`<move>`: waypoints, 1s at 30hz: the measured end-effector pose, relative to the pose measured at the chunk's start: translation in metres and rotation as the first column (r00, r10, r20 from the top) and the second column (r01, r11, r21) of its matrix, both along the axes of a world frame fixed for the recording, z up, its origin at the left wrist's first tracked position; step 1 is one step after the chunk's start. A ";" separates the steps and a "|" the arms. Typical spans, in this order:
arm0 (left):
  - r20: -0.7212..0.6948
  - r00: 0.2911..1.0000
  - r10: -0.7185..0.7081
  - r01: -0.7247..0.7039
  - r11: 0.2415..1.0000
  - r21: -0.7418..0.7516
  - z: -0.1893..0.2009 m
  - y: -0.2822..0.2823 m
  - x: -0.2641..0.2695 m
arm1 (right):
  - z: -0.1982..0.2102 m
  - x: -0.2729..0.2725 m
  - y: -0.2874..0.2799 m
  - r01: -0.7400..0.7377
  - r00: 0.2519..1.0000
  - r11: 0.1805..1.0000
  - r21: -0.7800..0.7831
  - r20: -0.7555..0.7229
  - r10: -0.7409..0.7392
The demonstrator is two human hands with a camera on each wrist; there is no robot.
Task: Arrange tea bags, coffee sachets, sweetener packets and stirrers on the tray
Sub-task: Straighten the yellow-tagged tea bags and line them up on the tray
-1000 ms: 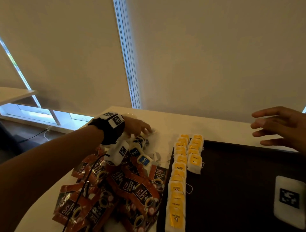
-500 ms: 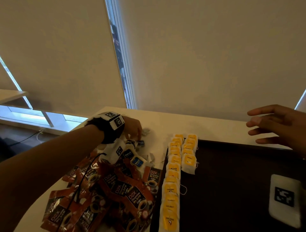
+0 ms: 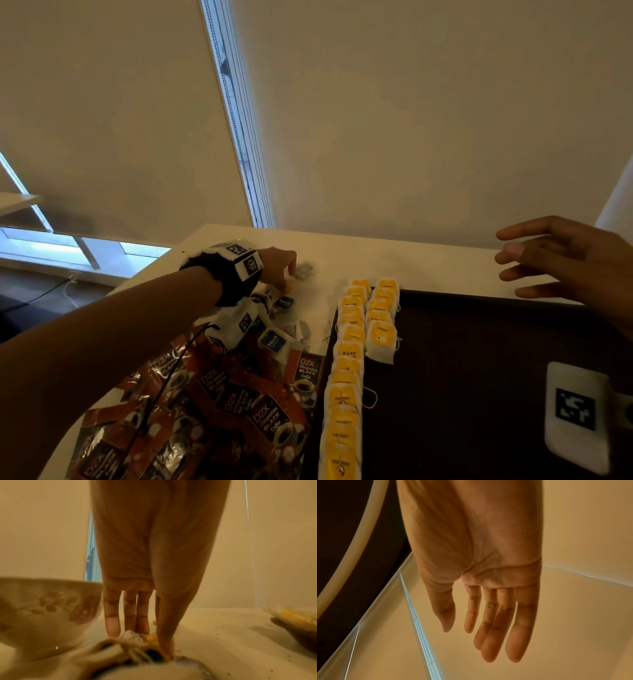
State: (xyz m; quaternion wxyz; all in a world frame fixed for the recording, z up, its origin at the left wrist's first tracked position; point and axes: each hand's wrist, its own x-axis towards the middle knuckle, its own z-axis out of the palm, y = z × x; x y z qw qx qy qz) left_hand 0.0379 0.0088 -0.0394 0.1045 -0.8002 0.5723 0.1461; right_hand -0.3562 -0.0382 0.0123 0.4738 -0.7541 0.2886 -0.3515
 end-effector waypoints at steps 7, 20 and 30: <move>-0.004 0.999 -0.050 0.050 0.998 -0.041 0.007 -0.003 0.000 | 0.003 -0.001 0.002 0.012 1.000 1.000 0.000 0.001 -0.012; -0.009 0.969 -0.247 0.242 0.954 -0.176 -0.003 -0.025 -0.010 | 0.007 -0.005 0.003 0.082 0.997 0.996 0.039 0.008 -0.082; -0.368 0.905 -0.215 0.023 0.887 -0.460 0.025 0.000 -0.018 | 0.012 -0.004 0.011 0.130 0.991 0.990 0.050 0.006 -0.130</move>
